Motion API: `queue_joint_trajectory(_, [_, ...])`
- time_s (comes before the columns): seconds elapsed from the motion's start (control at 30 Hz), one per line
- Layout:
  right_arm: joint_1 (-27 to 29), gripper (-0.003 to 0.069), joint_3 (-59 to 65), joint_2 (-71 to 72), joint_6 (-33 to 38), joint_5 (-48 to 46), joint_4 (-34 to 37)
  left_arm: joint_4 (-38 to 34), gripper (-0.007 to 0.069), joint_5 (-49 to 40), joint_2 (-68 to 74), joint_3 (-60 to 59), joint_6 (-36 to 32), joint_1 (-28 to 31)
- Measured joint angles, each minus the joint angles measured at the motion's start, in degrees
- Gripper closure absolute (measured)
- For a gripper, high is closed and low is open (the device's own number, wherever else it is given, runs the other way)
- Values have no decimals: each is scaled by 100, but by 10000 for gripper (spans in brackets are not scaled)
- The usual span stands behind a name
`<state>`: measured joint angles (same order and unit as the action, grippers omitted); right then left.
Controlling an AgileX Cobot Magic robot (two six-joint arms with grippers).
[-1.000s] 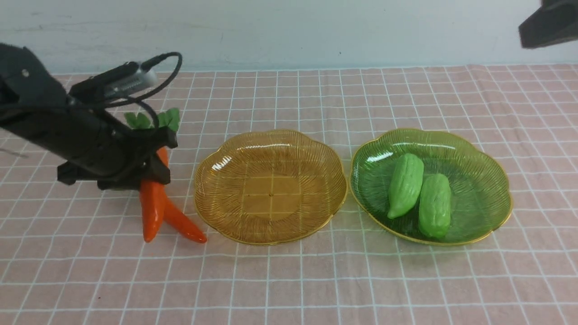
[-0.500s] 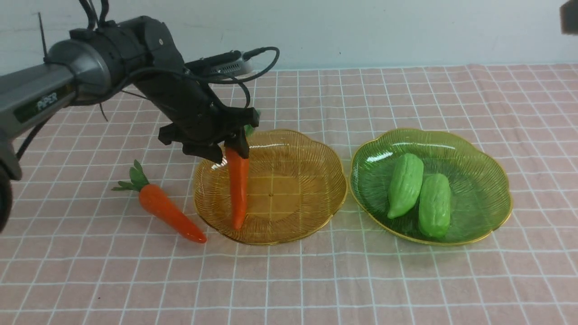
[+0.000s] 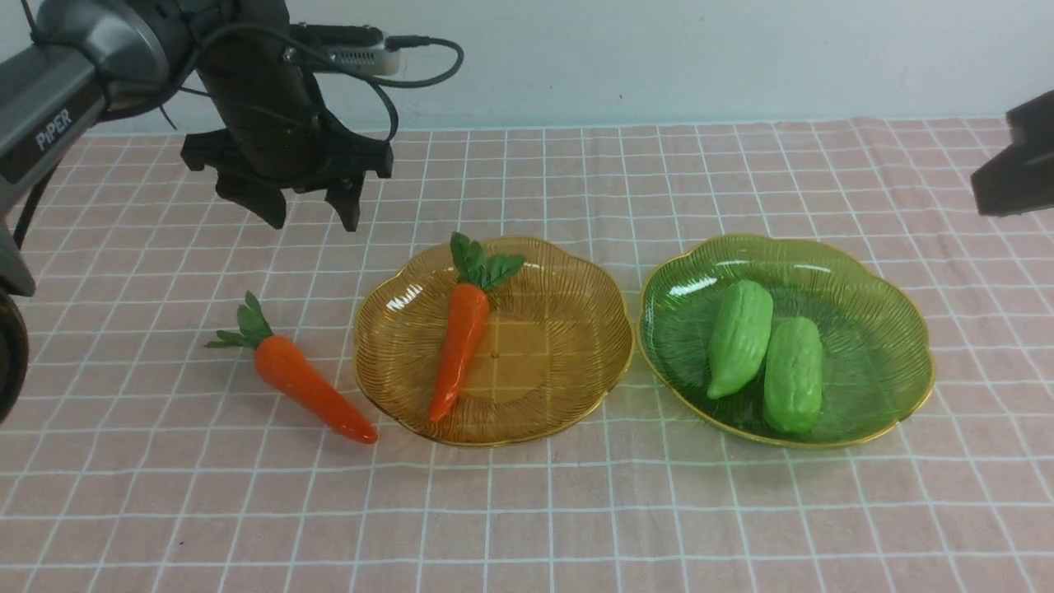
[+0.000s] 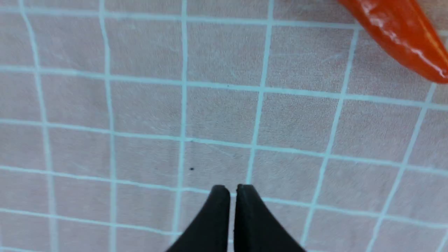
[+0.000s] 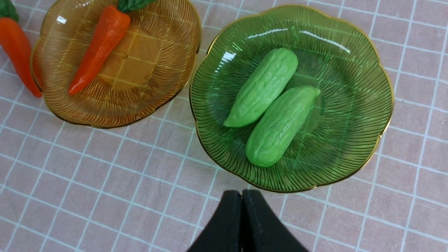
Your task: Put different types of vegetables on the plate.
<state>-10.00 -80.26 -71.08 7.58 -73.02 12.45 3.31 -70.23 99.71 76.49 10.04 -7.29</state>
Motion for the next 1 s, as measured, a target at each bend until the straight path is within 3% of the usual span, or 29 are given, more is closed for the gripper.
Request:
queue_joint_trajectory(0.23, [0,674,0,0,20,0,0,-1201,617,1379,30,-437,1152,376])
queue_joint_trajectory(0.47, [0,674,0,0,24,0,0,-1778,572,2487,247,-436,1690,383])
queue_joint_trajectory(0.77, [0,674,0,0,24,0,5,-1971,372,2756,775,-445,2316,530])
queue_joint_trajectory(1.0, [0,674,0,0,24,0,74,-1911,231,2811,924,-445,2419,570])
